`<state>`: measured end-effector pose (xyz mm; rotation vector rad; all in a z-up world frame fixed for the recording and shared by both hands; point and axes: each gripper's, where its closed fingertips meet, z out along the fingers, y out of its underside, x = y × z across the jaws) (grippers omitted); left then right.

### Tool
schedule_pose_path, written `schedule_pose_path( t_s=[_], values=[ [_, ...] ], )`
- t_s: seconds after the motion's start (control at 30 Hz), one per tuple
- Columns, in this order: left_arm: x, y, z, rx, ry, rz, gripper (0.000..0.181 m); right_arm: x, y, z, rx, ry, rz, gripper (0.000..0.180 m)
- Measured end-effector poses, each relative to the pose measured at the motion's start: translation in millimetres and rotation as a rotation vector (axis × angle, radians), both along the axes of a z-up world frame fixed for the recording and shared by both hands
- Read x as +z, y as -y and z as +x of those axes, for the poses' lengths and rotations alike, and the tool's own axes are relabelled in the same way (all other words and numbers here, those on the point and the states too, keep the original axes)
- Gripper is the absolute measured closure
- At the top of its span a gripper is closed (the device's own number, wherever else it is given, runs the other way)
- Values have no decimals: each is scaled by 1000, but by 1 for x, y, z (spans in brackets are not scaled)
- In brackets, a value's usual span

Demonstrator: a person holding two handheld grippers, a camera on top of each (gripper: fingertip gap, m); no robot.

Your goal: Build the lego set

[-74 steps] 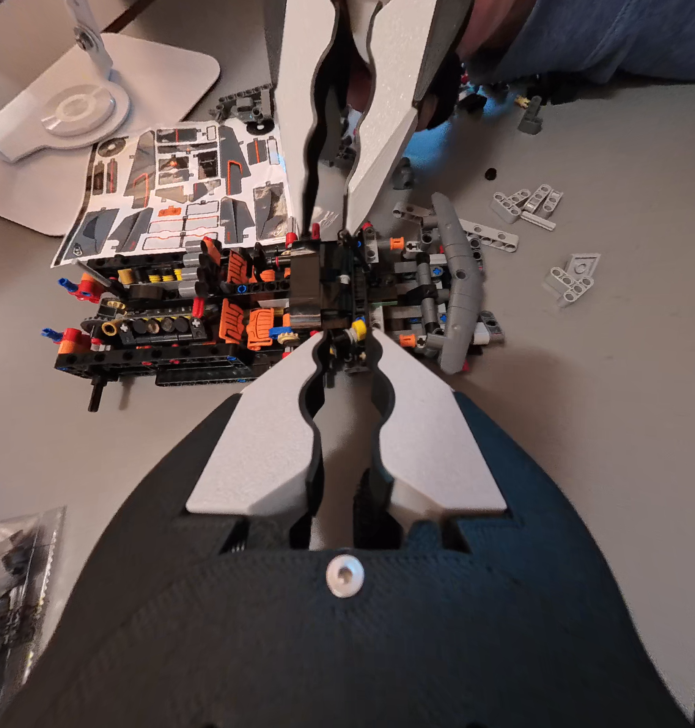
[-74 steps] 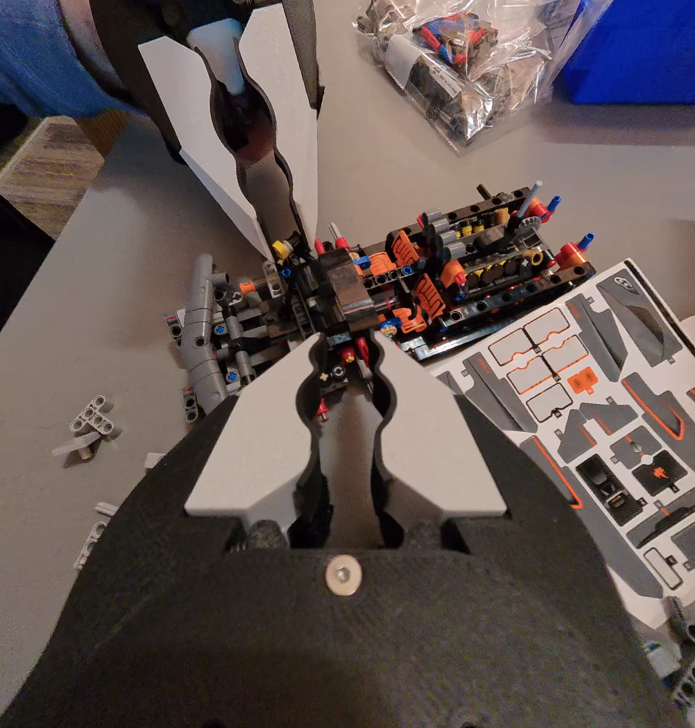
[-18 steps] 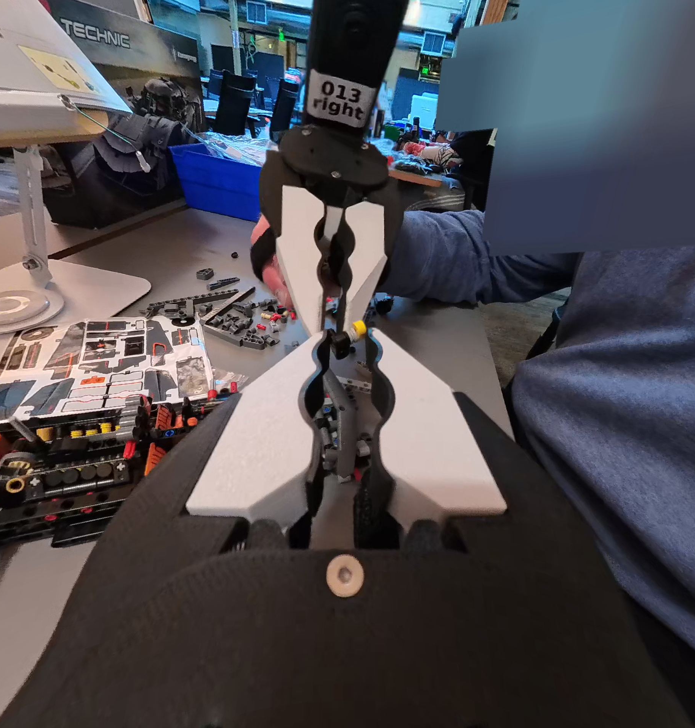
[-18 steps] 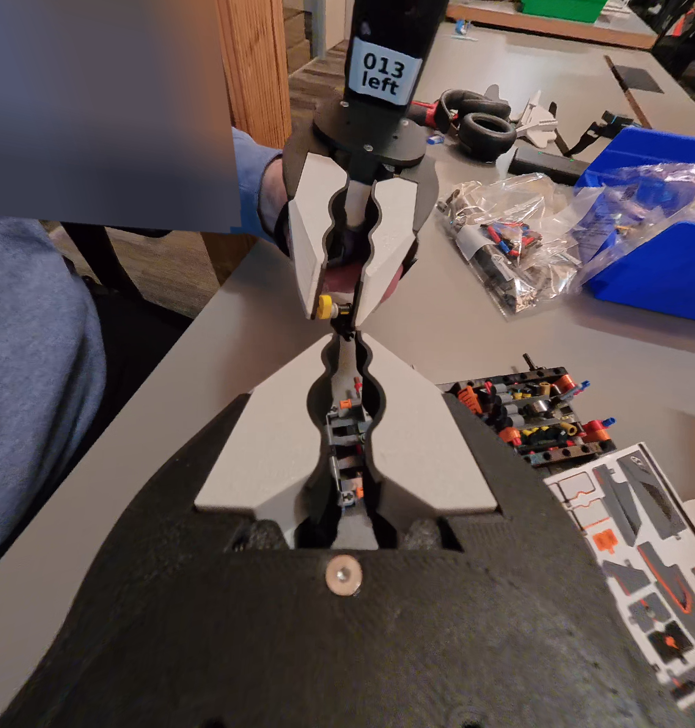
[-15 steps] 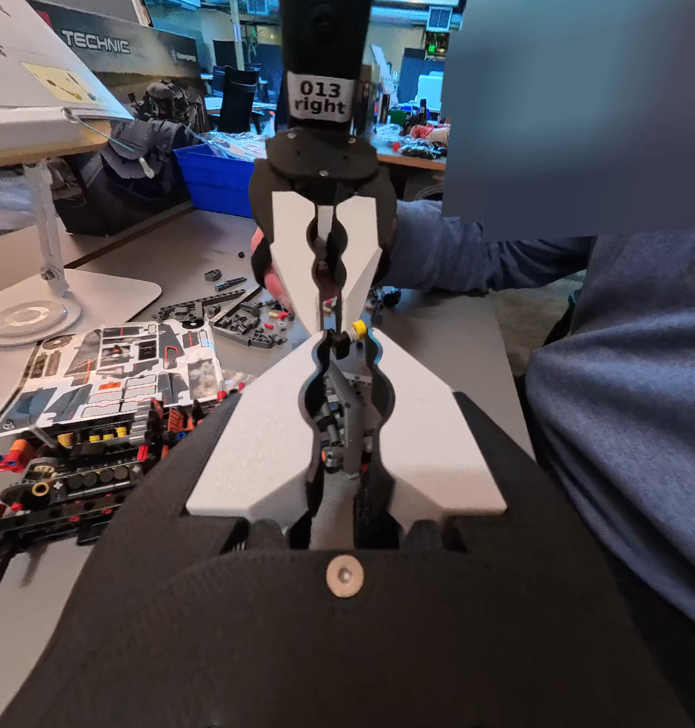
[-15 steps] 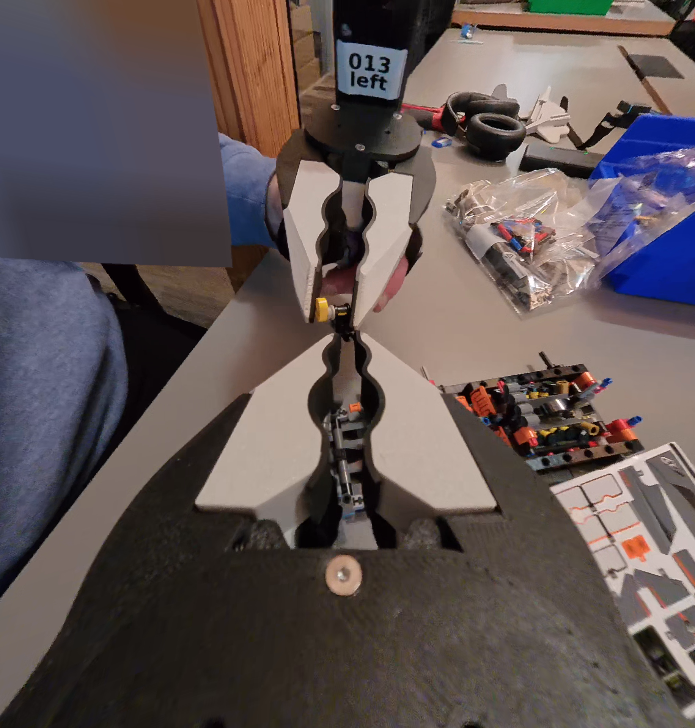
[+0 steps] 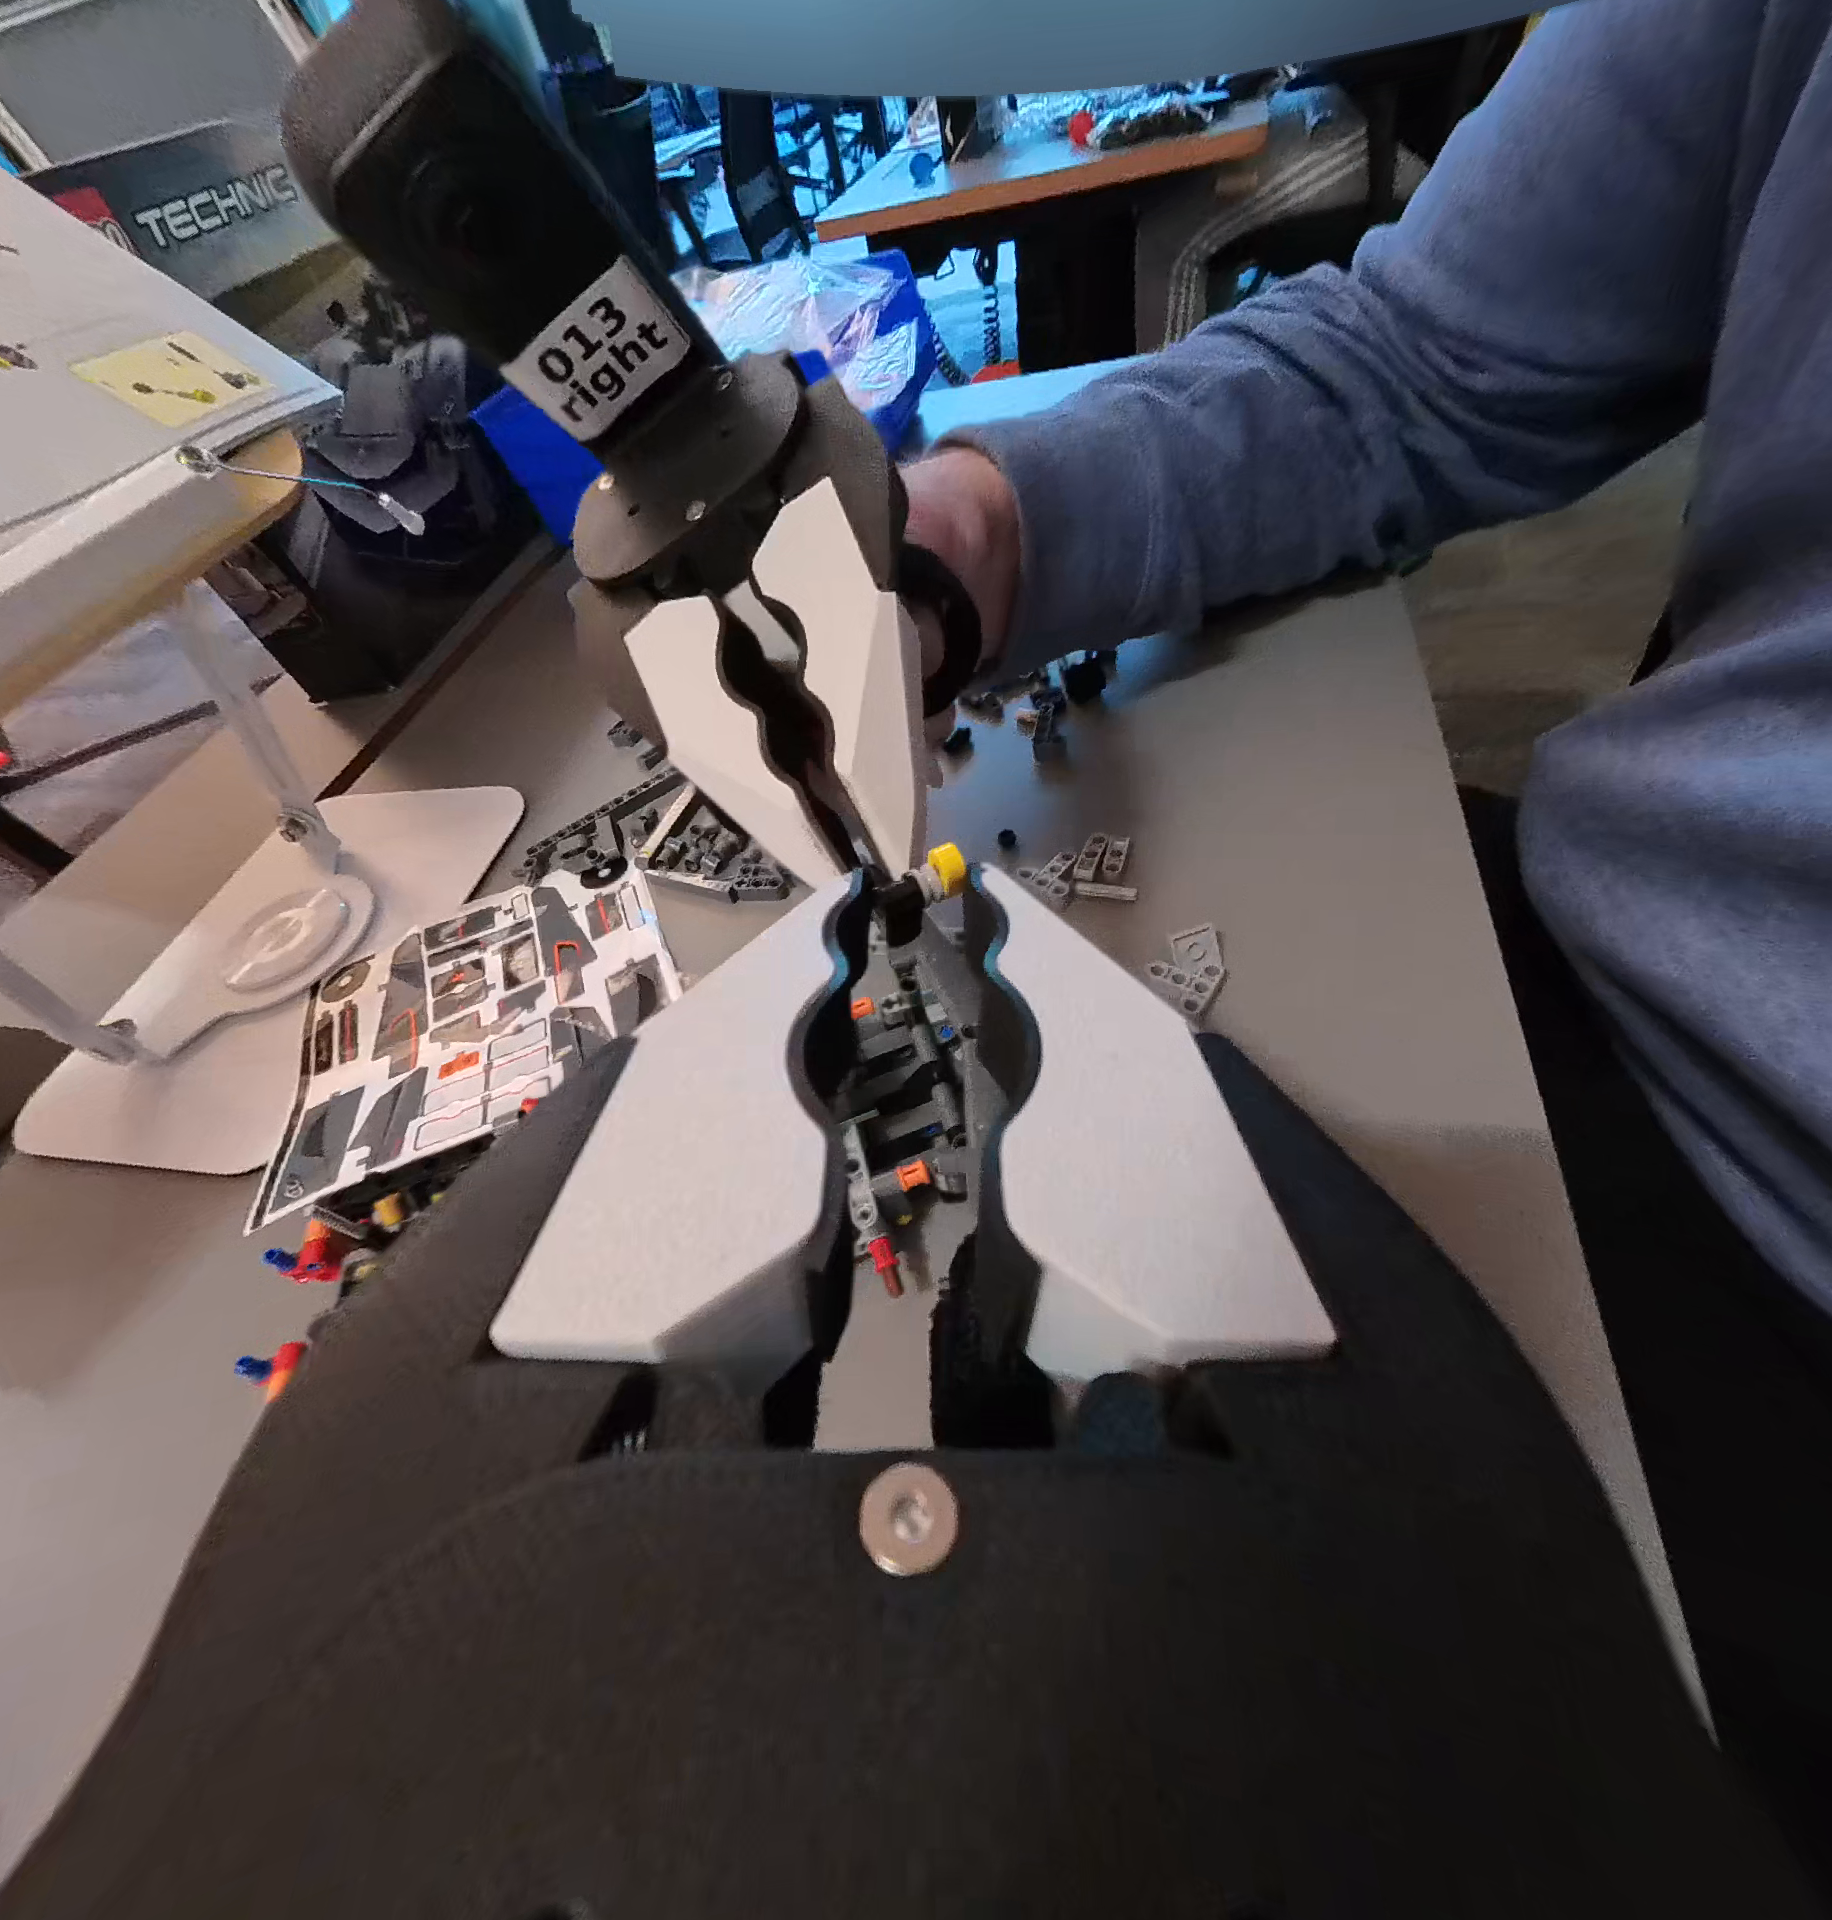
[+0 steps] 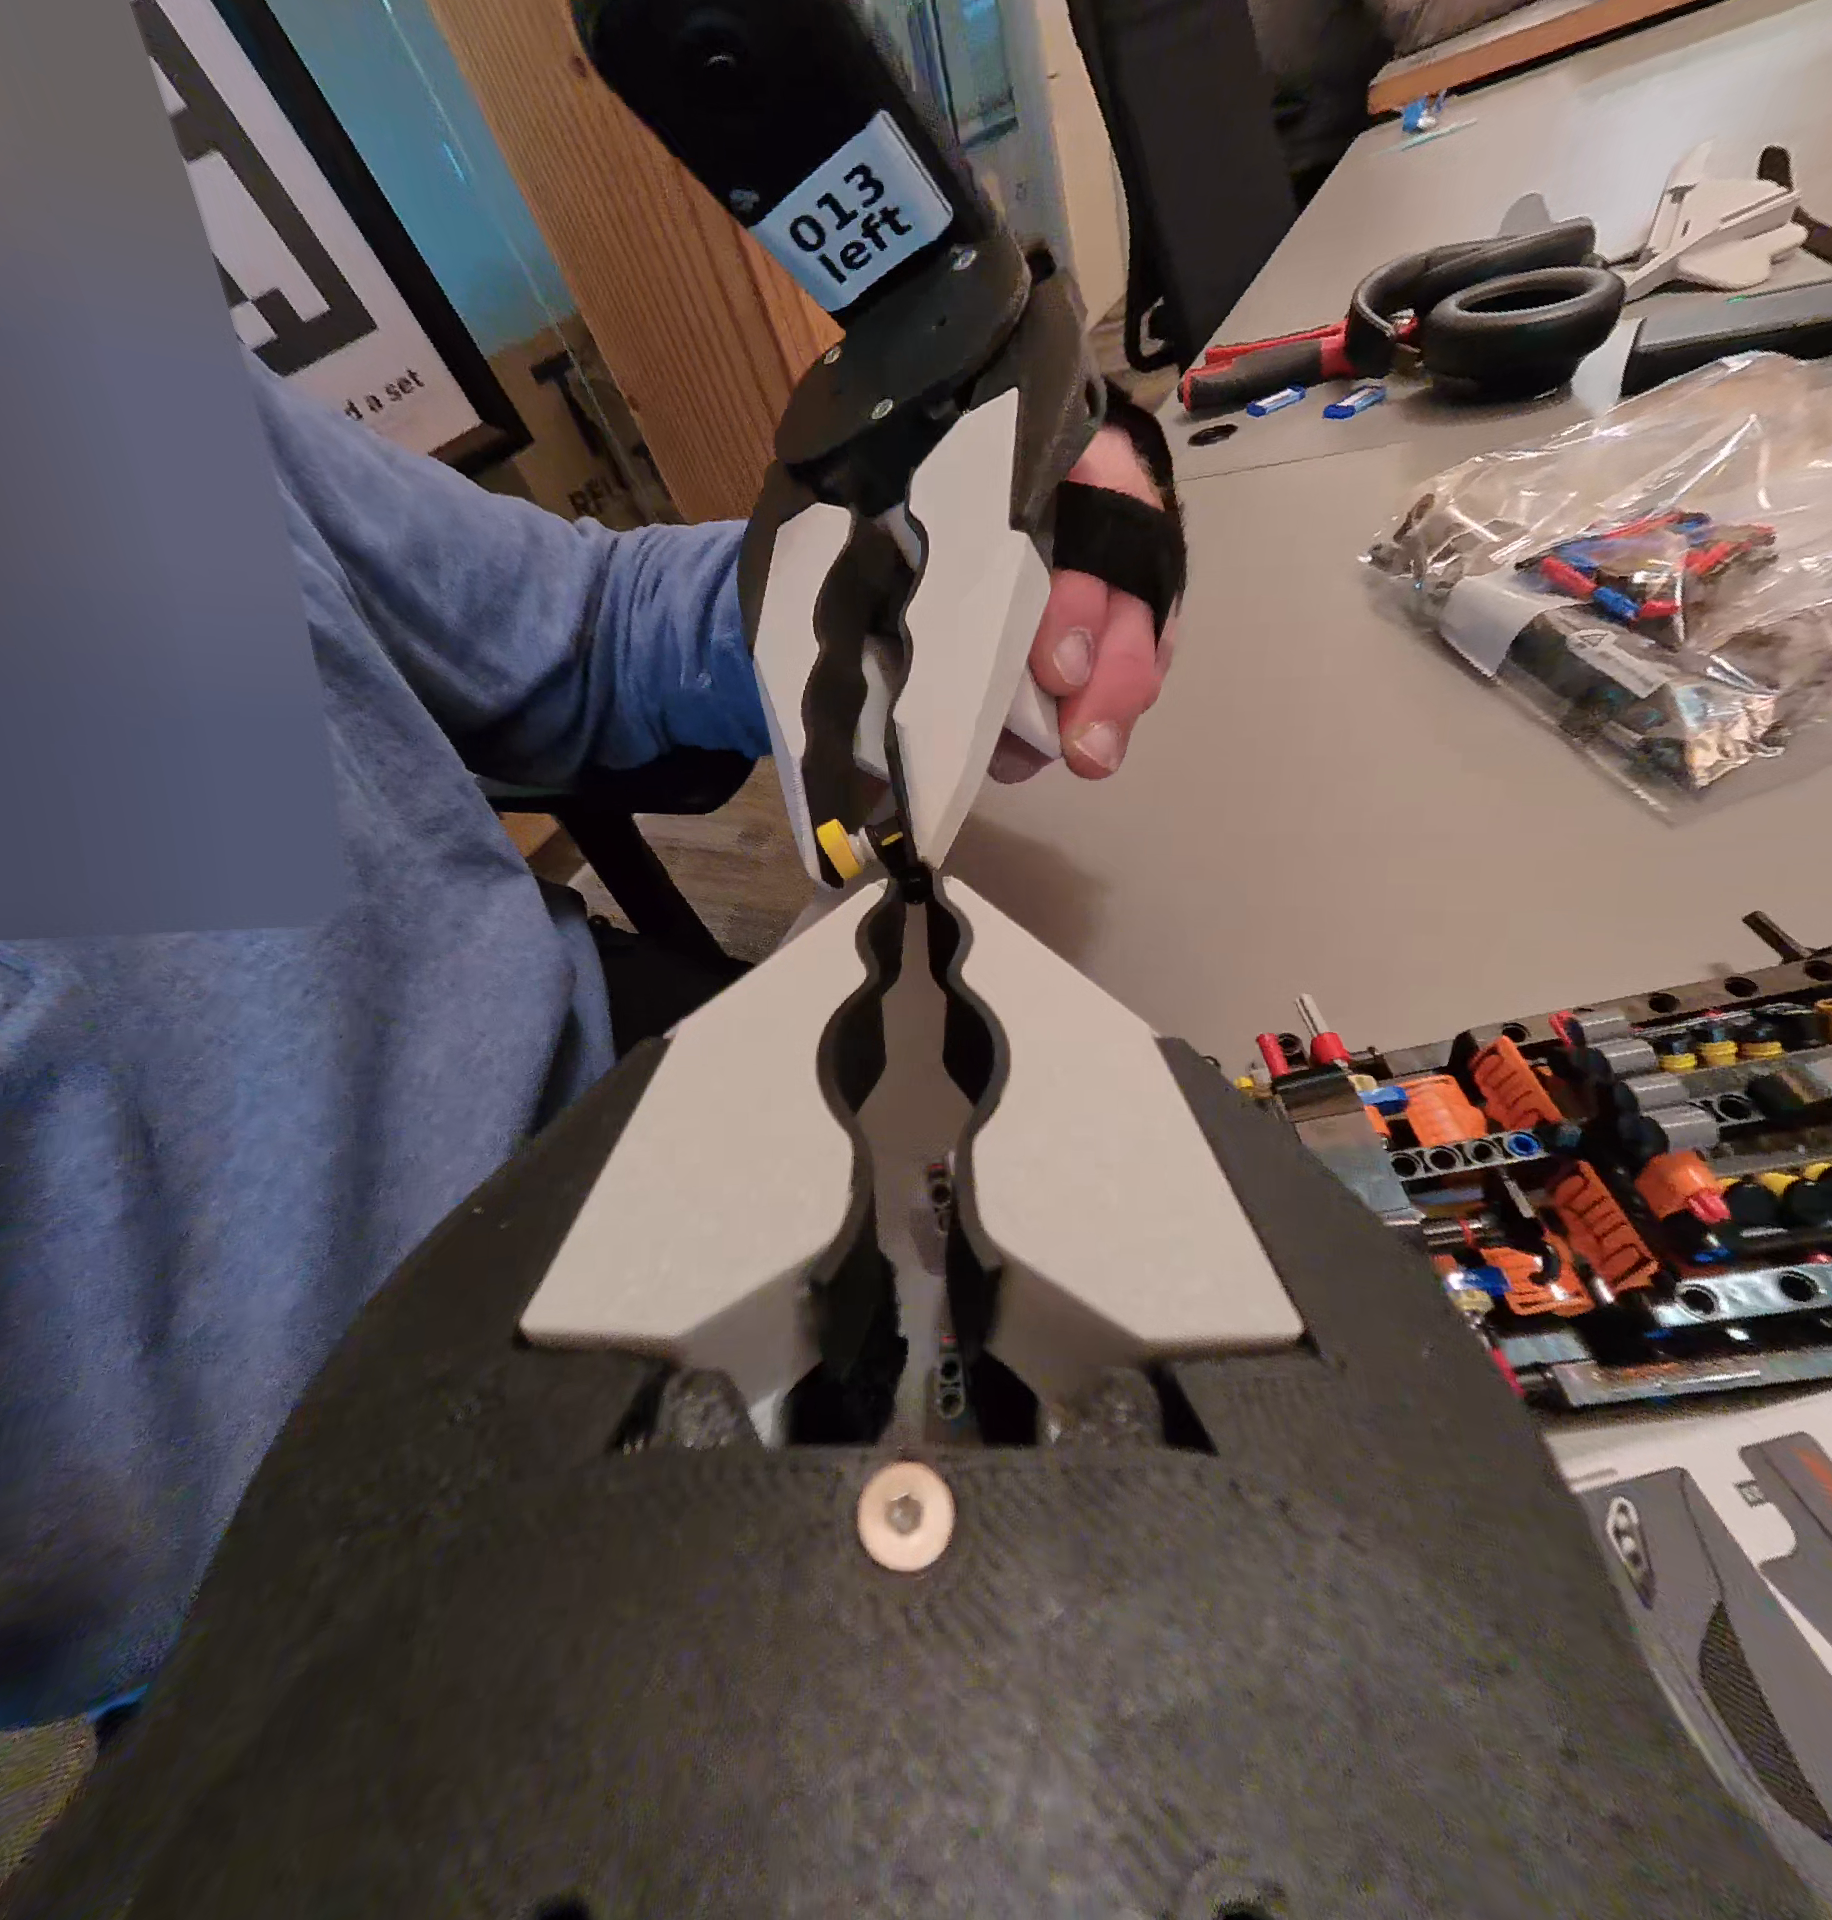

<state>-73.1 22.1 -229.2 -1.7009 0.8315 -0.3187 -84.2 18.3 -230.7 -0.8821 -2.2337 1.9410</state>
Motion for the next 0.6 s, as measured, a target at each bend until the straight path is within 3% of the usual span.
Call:
schedule_pose_path(
  t_s=[0.6],
  values=[
    [4, -10, -11, 153, 39, 29, 156, 8, -9, -8, -82, -90, 6, 179]
  ],
)
